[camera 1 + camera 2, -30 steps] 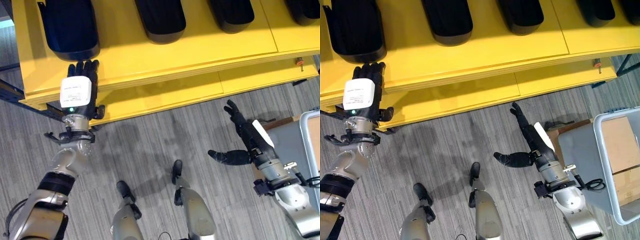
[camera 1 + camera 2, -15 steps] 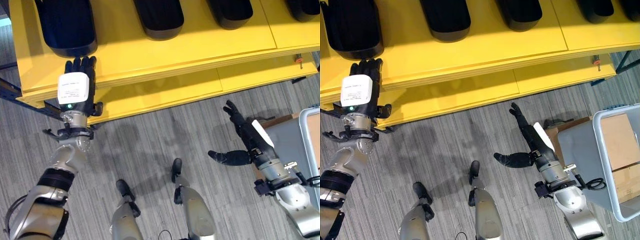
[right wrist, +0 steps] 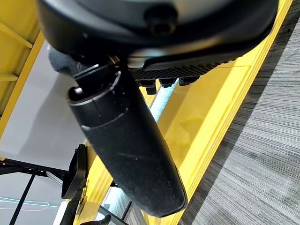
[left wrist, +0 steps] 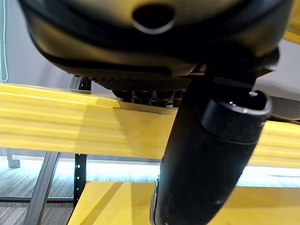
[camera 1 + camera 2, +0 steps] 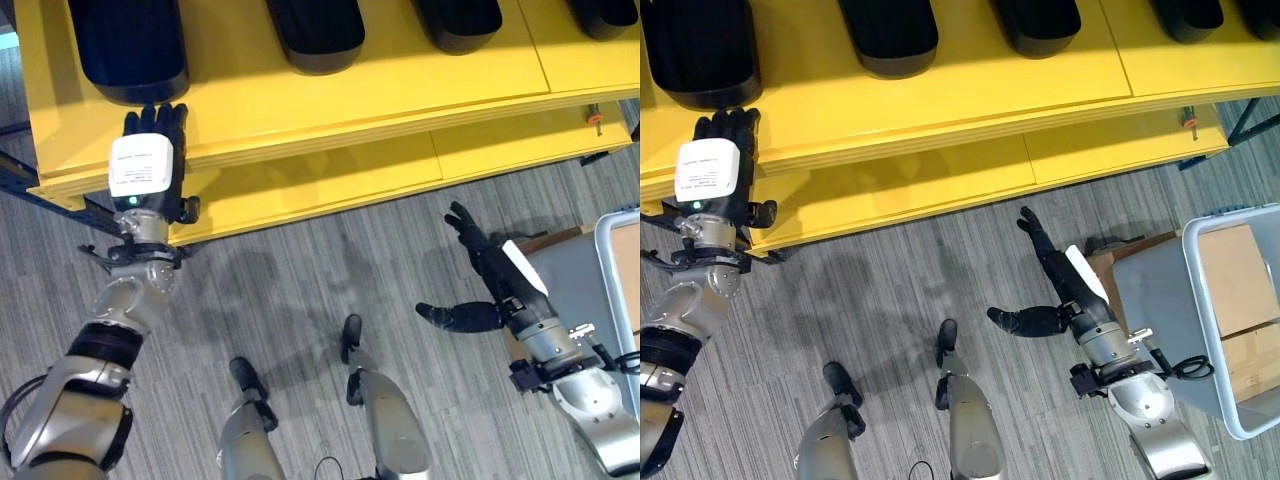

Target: Move parts from the plastic box to the shelf.

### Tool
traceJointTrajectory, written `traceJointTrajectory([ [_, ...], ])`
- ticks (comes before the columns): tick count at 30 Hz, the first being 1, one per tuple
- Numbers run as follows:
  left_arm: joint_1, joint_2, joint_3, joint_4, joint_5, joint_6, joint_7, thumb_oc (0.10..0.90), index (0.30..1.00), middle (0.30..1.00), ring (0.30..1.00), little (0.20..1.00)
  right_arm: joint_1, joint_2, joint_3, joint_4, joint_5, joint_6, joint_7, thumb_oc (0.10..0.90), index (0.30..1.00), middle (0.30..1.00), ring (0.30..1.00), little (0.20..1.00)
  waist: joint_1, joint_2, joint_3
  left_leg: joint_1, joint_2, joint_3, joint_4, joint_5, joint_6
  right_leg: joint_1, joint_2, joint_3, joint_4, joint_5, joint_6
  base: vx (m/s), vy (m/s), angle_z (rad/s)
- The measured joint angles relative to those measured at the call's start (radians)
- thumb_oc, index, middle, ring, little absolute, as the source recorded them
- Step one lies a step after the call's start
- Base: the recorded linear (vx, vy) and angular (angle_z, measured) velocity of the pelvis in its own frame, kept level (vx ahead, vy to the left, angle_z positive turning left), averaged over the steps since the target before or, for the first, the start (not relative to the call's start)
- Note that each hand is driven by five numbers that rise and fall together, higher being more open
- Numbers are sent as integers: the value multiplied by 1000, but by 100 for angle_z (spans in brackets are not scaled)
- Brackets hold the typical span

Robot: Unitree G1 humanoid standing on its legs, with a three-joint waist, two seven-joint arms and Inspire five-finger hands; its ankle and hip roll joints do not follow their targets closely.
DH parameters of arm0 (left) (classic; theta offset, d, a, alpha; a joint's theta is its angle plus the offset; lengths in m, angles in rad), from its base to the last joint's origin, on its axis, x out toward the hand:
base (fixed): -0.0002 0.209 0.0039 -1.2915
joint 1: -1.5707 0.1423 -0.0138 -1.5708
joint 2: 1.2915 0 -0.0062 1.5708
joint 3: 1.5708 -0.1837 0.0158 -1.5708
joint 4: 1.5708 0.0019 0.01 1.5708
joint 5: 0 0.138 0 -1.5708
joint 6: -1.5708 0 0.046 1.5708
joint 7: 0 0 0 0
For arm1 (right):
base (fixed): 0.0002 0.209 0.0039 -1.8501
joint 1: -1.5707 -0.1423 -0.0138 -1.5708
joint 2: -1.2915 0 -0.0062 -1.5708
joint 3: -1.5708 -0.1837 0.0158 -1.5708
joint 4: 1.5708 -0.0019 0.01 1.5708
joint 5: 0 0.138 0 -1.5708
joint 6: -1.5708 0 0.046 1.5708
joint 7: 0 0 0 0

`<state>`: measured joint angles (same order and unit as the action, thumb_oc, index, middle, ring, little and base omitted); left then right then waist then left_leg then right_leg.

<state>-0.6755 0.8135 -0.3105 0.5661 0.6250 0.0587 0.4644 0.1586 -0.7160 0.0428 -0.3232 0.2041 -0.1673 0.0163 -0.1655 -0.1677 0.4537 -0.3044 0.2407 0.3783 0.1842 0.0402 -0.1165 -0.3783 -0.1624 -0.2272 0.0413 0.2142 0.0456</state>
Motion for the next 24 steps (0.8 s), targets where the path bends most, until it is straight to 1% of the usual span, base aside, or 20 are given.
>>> traceJointTrajectory([
  [3, -16, 3, -6, 7, -18, -2, 2, 900, 1000, 1000, 1000, 1000, 0, -2, 0, -3, 18, 0, 1, 900, 1000, 1000, 1000, 1000, 1, -3, -2, -18, 3, -4, 18, -7, 3, -9, 0, 0, 1, 2, -3, 0, 0, 0],
  [7, -25, 31, -21, 12, -21, -5, 1, 900, 1000, 1000, 1000, 1000, 2, -3, -1, -23, 19, 0, 2, 900, 1000, 1000, 1000, 1000, -3, -12, -8, -33, 5, -4, 28, -10, 3, -22, -1, 1, 5, 6, -6, 22, 5, 0],
  [9, -35, 32, -32, 24, -23, -6, 1, 900, 1000, 1000, 1000, 1000, 1, -3, -1, -27, 28, 0, 2, 900, 1000, 1000, 1000, 1000, -2, -14, -10, -35, 6, -4, 35, -14, 4, -22, -1, 3, 6, 5, -6, 89, 19, -1],
  [10, -39, 32, -34, 25, -28, -7, -2, 900, 1000, 1000, 1000, 1000, 1, -3, -1, -27, 33, 0, 2, 900, 1000, 1000, 1000, 1000, -1, -15, -11, -35, 5, -5, 36, -21, -5, -22, -1, 4, 6, 2, -2, -79, -8, 0],
  [11, -43, 32, -38, 29, -30, -8, -3, 900, 1000, 1000, 1000, 1000, 2, -3, -1, -27, 33, 0, 4, 900, 1000, 1000, 1000, 1000, -1, -16, -11, -35, 5, -5, 37, -21, -5, -22, -1, 4, 6, 3, -3, -82, -9, 0],
  [12, -45, 32, -40, 33, -31, -9, -3, 900, 1000, 1000, 1000, 1000, 3, -3, -1, -27, 33, 0, 6, 900, 1000, 1000, 1000, 1000, -1, -16, -11, -38, 6, -4, 41, -15, 3, -23, -1, 3, 8, 10, -6, -80, -6, 0],
  [15, -56, 33, -40, 40, -32, -13, -1, 900, 1000, 1000, 1000, 1000, 5, -3, -1, -26, 34, 0, 8, 900, 1000, 1000, 1000, 1000, -2, -17, -11, -52, 9, -7, 56, -19, 3, -32, -2, 4, 11, 10, -7, 55, 15, -1],
  [16, -59, 34, -41, 51, -32, -16, -6, 900, 1000, 1000, 1000, 1000, 6, -3, -1, -27, 34, 0, 8, 900, 1000, 1000, 1000, 1000, -2, -19, -14, -50, 10, -7, 57, -27, -4, -31, -2, 6, 9, 2, 3, 85, 21, -3],
  [20, -65, 35, -41, 61, -32, -16, -9, 900, 1000, 1000, 1000, 1000, 23, -3, -2, -27, 34, -1, 8, 900, 1000, 1000, 1000, 1000, -4, -22, -16, -59, 16, -8, 74, -30, 0, -33, 2, 8, 10, 6, 0, -39, 1, -2],
  [21, -68, 36, -41, 61, -32, -16, -9, 900, 1000, 1000, 1000, 1000, 30, -4, -2, -28, 34, -1, 8, 900, 1000, 1000, 1000, 1000, -3, -22, -16, -65, 18, -7, 82, -30, 7, -37, 3, 7, 11, 13, -7, 92, 25, -1],
  [24, -71, 36, -41, 65, -32, -17, -12, 900, 1000, 1000, 1000, 1000, 39, -4, -3, -28, 34, -1, 9, 900, 1000, 1000, 1000, 1000, -3, -22, -16, -70, 20, -8, 97, -46, -3, -39, 2, 14, 11, 6, 1, 37, 16, -3],
])
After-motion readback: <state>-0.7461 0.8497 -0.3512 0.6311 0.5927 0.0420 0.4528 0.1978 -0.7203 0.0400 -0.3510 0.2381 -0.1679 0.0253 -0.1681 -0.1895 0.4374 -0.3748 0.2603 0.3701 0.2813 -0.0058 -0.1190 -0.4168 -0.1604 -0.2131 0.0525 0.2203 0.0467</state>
